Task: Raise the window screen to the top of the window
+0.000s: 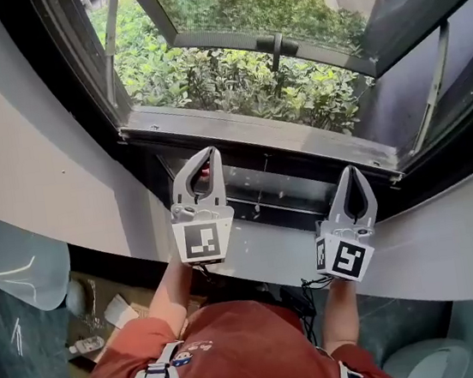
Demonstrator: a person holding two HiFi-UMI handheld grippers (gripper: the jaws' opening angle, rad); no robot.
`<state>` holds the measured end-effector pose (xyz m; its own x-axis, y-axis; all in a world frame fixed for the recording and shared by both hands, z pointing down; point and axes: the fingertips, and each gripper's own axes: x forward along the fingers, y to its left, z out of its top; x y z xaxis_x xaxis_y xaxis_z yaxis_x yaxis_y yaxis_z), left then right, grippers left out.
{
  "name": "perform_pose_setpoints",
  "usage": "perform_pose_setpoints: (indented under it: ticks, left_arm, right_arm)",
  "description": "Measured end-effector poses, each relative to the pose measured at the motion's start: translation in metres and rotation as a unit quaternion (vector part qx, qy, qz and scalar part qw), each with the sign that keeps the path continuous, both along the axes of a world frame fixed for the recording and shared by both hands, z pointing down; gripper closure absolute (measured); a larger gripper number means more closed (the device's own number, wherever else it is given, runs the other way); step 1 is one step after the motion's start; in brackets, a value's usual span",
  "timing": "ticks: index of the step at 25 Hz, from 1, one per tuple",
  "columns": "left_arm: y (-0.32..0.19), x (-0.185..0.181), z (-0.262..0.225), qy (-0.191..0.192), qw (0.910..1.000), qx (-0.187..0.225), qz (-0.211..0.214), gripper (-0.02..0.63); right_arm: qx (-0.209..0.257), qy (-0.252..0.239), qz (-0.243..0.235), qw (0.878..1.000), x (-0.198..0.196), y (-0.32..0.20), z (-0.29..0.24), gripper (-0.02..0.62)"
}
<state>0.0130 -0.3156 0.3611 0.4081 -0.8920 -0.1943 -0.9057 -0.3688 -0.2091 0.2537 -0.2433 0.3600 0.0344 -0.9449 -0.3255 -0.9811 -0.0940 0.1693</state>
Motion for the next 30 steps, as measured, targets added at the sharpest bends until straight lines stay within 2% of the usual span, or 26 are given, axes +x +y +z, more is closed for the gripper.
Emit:
perform_pose_setpoints:
  ticks: [10, 12, 14, 18, 21, 24, 30]
  left_arm:
    - [-0.013, -0.016, 0.008, -0.02, 0.9998, -0.001, -0.002, 0.6]
    - [-0.013, -0.017, 0.011, -0.045, 0.9989, 0.002, 0.005, 0.6]
    - [-0.014, -0.017, 0.015, -0.072, 0.9974, 0.005, 0.011, 0.592]
    - [-0.015, -0.017, 0.025, -0.117, 0.9928, 0.011, 0.024, 0.547]
    - [-0.016, -0.013, 0.034, -0.179, 0.9825, 0.032, 0.04, 0.522]
    - [-0.019, -0.012, 0.044, -0.248, 0.9661, 0.052, 0.05, 0.499]
    - [-0.024, -0.011, 0.066, -0.339, 0.9368, 0.047, 0.072, 0.441]
  right_arm:
    - [-0.008, 0.028, -0.005, 1.0, -0.02, -0.011, 0.002, 0.584]
    - [-0.019, 0.049, -0.013, 0.999, -0.027, -0.013, 0.005, 0.581]
    - [-0.031, 0.072, -0.023, 0.997, -0.033, -0.014, 0.009, 0.547]
    - [-0.051, 0.132, -0.037, 0.989, -0.044, -0.017, 0.011, 0.515]
    - [-0.092, 0.197, -0.049, 0.975, -0.045, -0.018, 0.025, 0.492]
    - [-0.144, 0.269, -0.064, 0.95, -0.042, -0.017, 0.042, 0.452]
    - [-0.191, 0.354, -0.072, 0.913, -0.034, -0.021, 0.066, 0.41]
